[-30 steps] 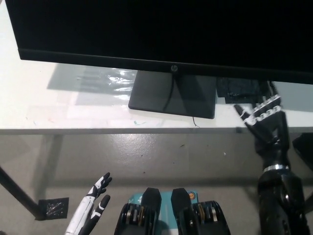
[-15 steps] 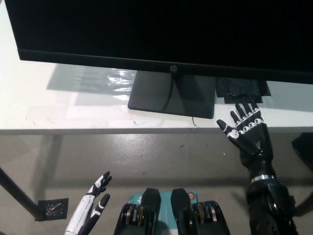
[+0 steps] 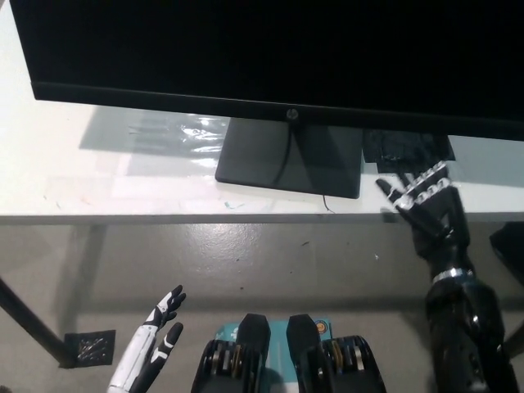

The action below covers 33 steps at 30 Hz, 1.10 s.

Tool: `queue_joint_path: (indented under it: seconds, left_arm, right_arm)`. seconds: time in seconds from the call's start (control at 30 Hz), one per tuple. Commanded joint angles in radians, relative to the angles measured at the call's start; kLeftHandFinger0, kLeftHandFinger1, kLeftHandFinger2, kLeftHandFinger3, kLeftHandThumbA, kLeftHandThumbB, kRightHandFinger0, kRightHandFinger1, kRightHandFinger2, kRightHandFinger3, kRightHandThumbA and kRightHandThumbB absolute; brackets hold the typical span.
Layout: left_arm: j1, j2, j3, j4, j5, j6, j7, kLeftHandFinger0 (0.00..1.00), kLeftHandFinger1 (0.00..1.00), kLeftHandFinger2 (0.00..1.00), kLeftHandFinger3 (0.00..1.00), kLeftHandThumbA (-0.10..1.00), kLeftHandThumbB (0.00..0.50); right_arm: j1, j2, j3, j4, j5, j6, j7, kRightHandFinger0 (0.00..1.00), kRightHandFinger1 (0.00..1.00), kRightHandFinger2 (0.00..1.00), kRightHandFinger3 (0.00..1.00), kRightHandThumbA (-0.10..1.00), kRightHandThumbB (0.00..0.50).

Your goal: The monitor is being placed at the center of the desk and the robot uses its right hand to grab on the right side of the monitor and tilt the angle of the montior sideways.

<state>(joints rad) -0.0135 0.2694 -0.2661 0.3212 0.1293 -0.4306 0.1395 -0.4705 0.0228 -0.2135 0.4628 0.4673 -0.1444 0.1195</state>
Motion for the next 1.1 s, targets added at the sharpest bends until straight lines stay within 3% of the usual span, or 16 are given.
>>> queue_joint_path:
  seconds: [0.0,0.2,0.6,1.07]
  left_arm:
    - [-0.016,0.024,0.001,-0.004,-0.005,-0.039,0.018,1.00,1.00,1.00,1.00,1.00,0.243]
    - [-0.015,0.024,0.001,-0.004,-0.003,-0.039,0.022,1.00,1.00,1.00,1.00,1.00,0.235]
    - [-0.011,0.020,0.004,-0.002,-0.012,-0.039,0.014,1.00,1.00,1.00,1.00,1.00,0.254]
    - [-0.008,0.020,0.003,-0.008,-0.007,-0.039,0.020,1.00,1.00,1.00,1.00,1.00,0.241]
  right_arm:
    - [-0.060,-0.017,-0.024,-0.043,0.033,0.015,0.006,1.00,1.00,1.00,1.00,1.00,0.239]
    - [-0.102,-0.050,-0.063,-0.069,0.054,0.044,0.001,1.00,1.00,1.00,1.00,1.00,0.270]
    - [-0.188,-0.076,-0.144,0.035,0.118,0.082,-0.006,1.00,1.00,1.00,1.00,1.00,0.251]
    - [-0.280,-0.108,-0.178,0.176,0.104,0.035,0.017,1.00,1.00,1.00,1.00,1.00,0.256]
